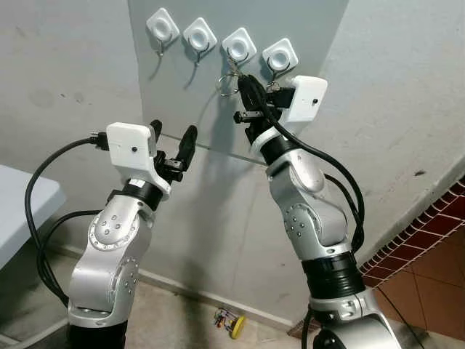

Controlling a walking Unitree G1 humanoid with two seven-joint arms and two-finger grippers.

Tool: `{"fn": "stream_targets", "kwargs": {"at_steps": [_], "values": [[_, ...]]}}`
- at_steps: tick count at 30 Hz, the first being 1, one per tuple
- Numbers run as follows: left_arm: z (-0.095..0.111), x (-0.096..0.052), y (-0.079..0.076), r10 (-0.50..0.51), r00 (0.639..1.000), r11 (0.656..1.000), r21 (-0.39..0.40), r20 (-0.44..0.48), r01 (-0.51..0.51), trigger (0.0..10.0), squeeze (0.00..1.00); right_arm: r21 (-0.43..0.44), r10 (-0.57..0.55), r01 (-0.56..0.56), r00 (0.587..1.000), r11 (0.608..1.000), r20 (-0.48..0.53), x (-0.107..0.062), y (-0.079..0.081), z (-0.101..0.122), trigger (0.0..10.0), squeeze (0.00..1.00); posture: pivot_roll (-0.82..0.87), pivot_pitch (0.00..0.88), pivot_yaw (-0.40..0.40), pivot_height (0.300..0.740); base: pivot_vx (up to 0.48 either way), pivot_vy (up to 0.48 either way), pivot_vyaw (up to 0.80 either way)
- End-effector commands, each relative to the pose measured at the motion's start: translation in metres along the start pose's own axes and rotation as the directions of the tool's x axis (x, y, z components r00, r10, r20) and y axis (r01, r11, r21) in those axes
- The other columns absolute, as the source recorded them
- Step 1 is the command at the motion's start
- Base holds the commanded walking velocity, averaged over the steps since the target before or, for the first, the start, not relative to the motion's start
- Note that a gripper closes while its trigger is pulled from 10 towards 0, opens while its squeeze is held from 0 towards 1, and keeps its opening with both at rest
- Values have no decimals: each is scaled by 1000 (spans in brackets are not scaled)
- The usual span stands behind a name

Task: Hang keys on a hook

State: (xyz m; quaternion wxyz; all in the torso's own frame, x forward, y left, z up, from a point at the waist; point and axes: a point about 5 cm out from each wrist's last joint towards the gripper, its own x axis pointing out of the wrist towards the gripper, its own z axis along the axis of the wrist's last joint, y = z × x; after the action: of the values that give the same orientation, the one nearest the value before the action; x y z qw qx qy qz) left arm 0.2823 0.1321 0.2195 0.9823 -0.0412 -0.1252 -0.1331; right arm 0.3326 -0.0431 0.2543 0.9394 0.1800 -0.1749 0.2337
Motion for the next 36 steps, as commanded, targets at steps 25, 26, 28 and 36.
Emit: {"fn": "stream_targets", "kwargs": {"at_steps": [25, 26, 28, 36], "values": [[-1, -1, 0, 4, 1000, 999, 38, -4, -4, 10000, 0, -44, 85, -88, 994, 995, -74, -29, -6, -15, 10000, 1000, -5, 0, -112, 740, 0, 0, 0], [-1, -1, 0, 4, 1000, 999, 38, -4, -4, 10000, 0, -44, 85, -88, 994, 995, -74, -29, -6, -15, 10000, 1000, -5, 0, -112, 740, 0, 0, 0], [-4, -1, 2, 26, 1000, 998, 61, -5, -26, 10000, 0, -69, 91, -100, 988, 993, -126, -44, -16, -28, 10000, 1000, -11, 0, -103, 740, 0, 0, 0], [-50, -13, 14, 102, 985, 992, 85, -136, -91, 10000, 0, -131, -1, -37, 960, 991, -281, -83, -53, -73, 10000, 1000, -18, 0, -82, 740, 0, 0, 0]]}}
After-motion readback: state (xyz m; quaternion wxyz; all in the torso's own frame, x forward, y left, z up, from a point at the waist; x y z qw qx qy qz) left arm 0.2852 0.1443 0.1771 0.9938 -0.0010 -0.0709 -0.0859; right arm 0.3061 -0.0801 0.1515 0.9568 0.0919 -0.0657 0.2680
